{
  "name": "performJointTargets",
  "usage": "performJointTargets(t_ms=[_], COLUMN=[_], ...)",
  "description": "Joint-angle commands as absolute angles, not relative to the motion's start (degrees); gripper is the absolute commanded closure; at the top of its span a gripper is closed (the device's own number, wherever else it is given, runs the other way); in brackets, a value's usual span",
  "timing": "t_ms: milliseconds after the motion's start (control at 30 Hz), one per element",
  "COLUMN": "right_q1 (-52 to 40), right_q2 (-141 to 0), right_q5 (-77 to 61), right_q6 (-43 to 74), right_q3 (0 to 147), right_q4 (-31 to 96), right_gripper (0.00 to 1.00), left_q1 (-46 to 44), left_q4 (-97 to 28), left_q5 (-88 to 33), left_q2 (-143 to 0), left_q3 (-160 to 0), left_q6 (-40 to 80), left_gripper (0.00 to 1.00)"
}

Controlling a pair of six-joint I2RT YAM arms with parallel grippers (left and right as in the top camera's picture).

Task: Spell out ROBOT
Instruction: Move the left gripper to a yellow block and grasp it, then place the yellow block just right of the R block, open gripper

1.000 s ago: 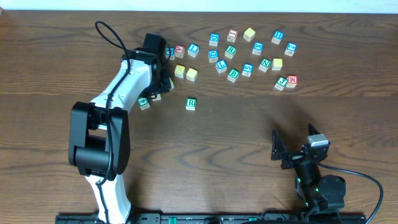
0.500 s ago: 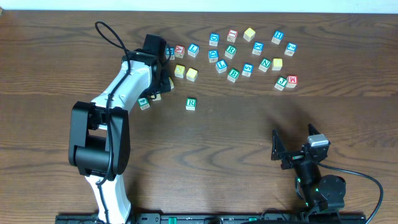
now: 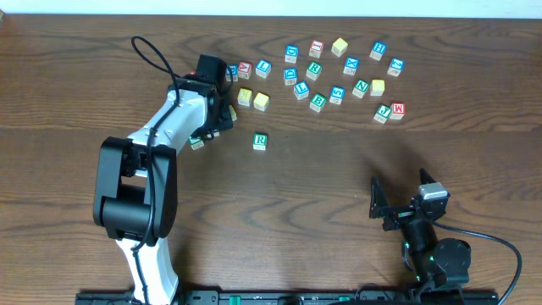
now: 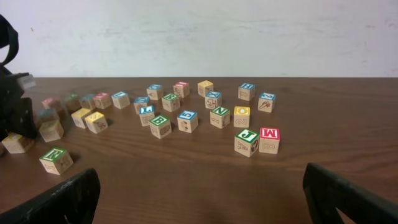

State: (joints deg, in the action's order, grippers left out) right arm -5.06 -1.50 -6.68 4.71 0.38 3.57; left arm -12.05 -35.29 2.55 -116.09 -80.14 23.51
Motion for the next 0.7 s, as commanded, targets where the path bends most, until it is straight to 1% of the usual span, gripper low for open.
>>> performJointTargets(t_ms=[0, 167, 400, 433, 667], right_q1=[-4.95, -4.95, -4.97, -4.95, -4.97], right_q2=[-1.41, -1.41, -1.41, -1.41, -1.41], right_q5=[-7.2, -7.2, -7.2, -7.2, -7.2], right_q6=[4.4, 4.4, 4.4, 4.4, 4.4], right_q3=[0.32, 0.32, 0.32, 0.32, 0.32], right_q4=[3.68, 3.68, 3.68, 3.7, 3.68], right_gripper=[0.01, 0.01, 0.01, 0.01, 0.01], left_q1=[-11.97, -11.97, -11.97, -11.97, -11.97], left_q4=[-34.94, -34.98, -34.98, -34.98, -35.46], left_q5=[3.62, 2.83, 2.85, 2.85, 2.83], left_q2=[-117.43, -119.11, -119.09, -119.04, -117.6], left_q3=[-79.72, -79.72, -79.72, -79.75, -80.07], left_q6=[22.98, 22.98, 22.94, 22.96, 22.94], left_gripper=[0.48, 0.57, 0.67, 0.72, 0.74])
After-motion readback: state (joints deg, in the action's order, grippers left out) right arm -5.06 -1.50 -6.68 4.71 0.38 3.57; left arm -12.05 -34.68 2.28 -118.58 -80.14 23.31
